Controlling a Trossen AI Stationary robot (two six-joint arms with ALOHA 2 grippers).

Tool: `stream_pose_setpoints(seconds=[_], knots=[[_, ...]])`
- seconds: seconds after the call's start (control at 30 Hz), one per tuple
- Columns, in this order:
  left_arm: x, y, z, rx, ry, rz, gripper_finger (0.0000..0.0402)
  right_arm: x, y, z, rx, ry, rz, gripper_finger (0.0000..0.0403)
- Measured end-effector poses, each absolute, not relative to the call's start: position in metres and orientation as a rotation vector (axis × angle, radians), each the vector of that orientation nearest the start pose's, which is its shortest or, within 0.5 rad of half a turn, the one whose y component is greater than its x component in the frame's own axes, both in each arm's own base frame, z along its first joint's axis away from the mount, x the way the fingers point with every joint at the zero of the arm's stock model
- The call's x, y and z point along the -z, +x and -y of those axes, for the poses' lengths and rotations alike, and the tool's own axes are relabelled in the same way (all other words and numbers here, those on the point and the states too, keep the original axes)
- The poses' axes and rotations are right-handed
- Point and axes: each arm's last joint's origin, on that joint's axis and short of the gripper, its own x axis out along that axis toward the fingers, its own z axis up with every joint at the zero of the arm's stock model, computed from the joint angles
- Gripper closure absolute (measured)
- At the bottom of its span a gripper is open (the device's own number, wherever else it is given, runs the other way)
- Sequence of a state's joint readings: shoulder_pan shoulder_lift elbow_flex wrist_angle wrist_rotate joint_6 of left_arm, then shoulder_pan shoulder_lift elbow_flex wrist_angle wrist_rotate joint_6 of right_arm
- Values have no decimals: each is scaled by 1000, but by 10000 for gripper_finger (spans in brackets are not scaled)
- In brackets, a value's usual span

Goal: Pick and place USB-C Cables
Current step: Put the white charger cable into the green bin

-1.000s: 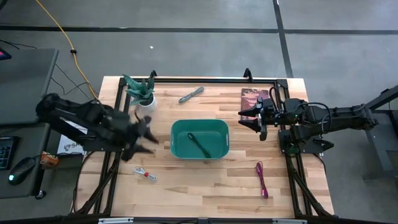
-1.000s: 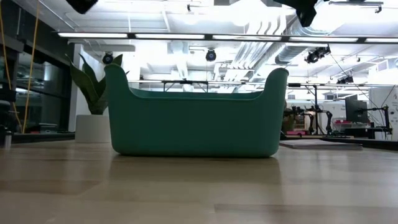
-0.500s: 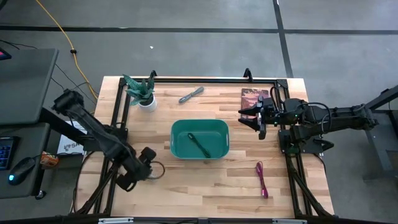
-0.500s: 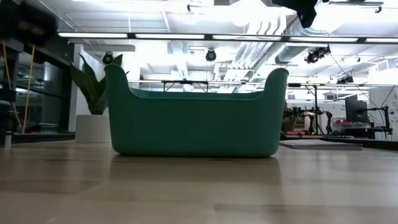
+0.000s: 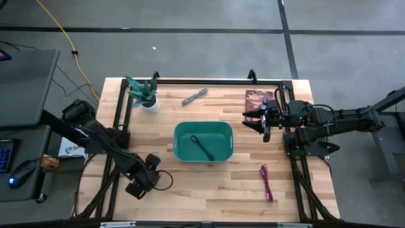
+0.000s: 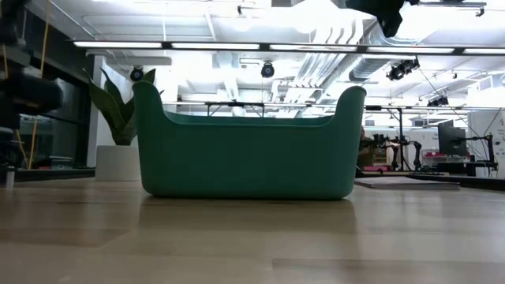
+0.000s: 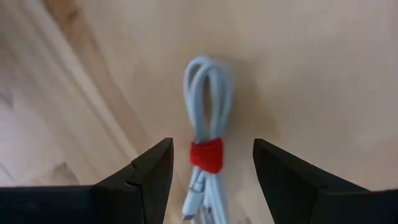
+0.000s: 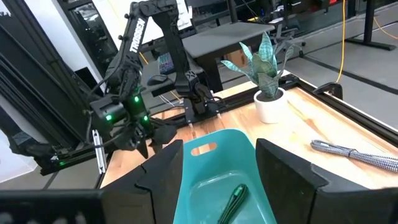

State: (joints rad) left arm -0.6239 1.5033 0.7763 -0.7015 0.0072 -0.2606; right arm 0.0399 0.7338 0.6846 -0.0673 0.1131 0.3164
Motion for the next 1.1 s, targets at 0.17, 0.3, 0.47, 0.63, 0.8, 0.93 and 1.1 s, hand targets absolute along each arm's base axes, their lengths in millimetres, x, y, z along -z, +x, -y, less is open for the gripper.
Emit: stream_pose_setpoints(seconds=[0.17, 0.3, 0.47, 0.63, 0.8, 0.93, 1.1], knots=[[-140, 193, 139, 261, 221, -1481, 202, -317, 167, -3, 91, 307, -107, 211], [-134, 194, 140, 242, 222, -1508, 202, -317, 167, -3, 91, 307, -107, 211], [-130, 193, 142, 232, 232, -1527, 222, -317, 167, -3, 91, 307, -106, 211], [-132, 193, 142, 224, 200, -1524, 286, -317, 167, -3, 93, 342, -105, 211], [-139, 191, 140, 230, 188, -1503, 383, -317, 167, -3, 93, 349, -105, 211], [-146, 189, 140, 249, 170, -1475, 380, -317, 167, -3, 93, 349, -105, 211], [-155, 187, 140, 321, 123, -1466, 393, -317, 167, -4, 86, 349, -106, 211]])
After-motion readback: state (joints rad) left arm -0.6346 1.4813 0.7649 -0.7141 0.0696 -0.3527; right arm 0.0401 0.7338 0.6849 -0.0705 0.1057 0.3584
